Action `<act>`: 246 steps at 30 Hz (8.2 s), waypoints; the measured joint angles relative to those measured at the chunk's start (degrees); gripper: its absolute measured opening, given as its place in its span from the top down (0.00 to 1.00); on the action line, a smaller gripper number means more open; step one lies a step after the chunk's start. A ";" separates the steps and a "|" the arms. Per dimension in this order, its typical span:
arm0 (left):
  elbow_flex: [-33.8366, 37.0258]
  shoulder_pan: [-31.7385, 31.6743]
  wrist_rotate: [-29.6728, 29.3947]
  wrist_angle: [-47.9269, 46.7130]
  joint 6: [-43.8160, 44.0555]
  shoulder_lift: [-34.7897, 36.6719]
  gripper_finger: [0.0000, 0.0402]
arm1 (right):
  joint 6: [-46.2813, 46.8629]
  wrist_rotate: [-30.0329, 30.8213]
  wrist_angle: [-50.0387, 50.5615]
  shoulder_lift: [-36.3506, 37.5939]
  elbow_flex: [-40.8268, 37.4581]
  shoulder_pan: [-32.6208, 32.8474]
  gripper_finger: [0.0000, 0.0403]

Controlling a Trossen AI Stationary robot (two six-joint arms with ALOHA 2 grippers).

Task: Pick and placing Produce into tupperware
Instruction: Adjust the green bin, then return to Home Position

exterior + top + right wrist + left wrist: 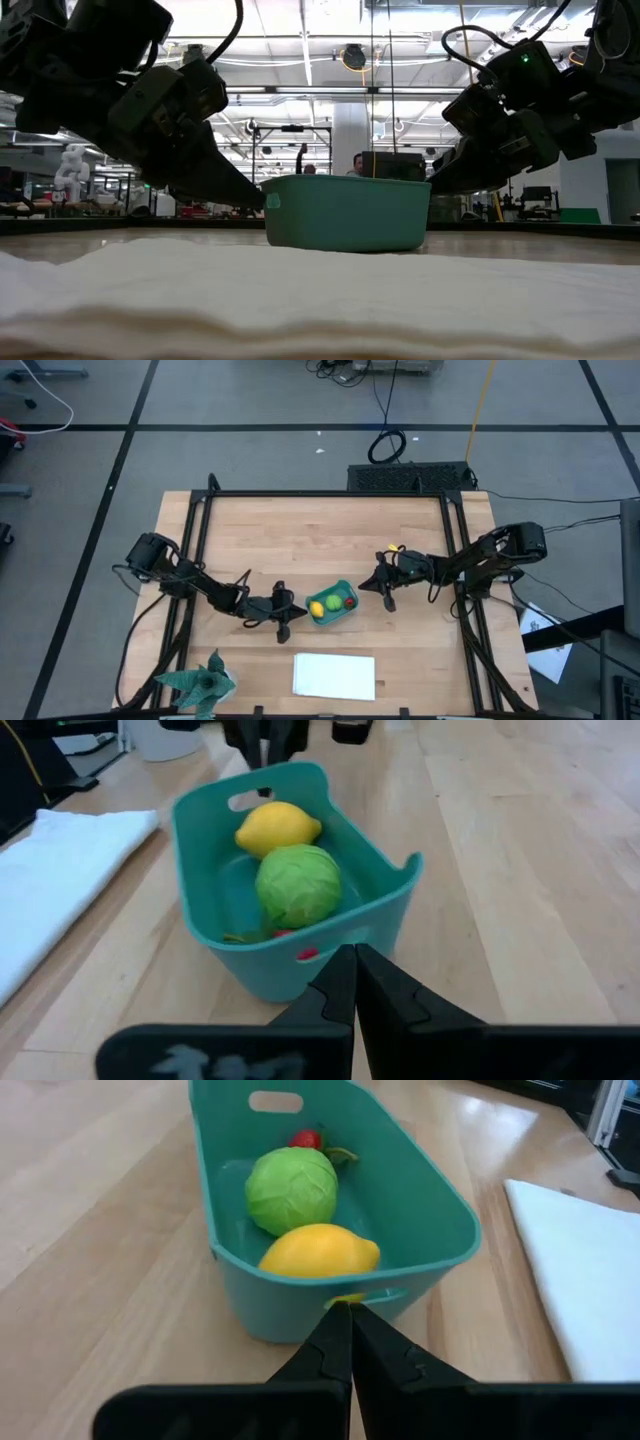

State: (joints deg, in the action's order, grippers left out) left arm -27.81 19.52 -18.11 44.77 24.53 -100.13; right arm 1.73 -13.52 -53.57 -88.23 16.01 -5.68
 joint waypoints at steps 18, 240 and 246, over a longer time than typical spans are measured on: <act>0.02 -4.29 0.91 -0.02 -1.80 0.02 1.00 | 0.21 0.00 -0.17 0.00 0.02 1.08 1.00; 15.24 -4.98 -7.44 -32.19 -34.79 71.09 1.00 | 0.52 3.02 10.26 41.67 -13.29 2.92 1.00; 17.53 -2.88 -7.59 -31.09 -36.51 75.70 1.00 | 0.53 3.02 10.44 42.14 -13.33 2.92 1.00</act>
State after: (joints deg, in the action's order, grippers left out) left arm -10.28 16.64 -25.70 13.68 -11.97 -24.43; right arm 2.26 -10.50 -43.13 -46.09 2.68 -2.76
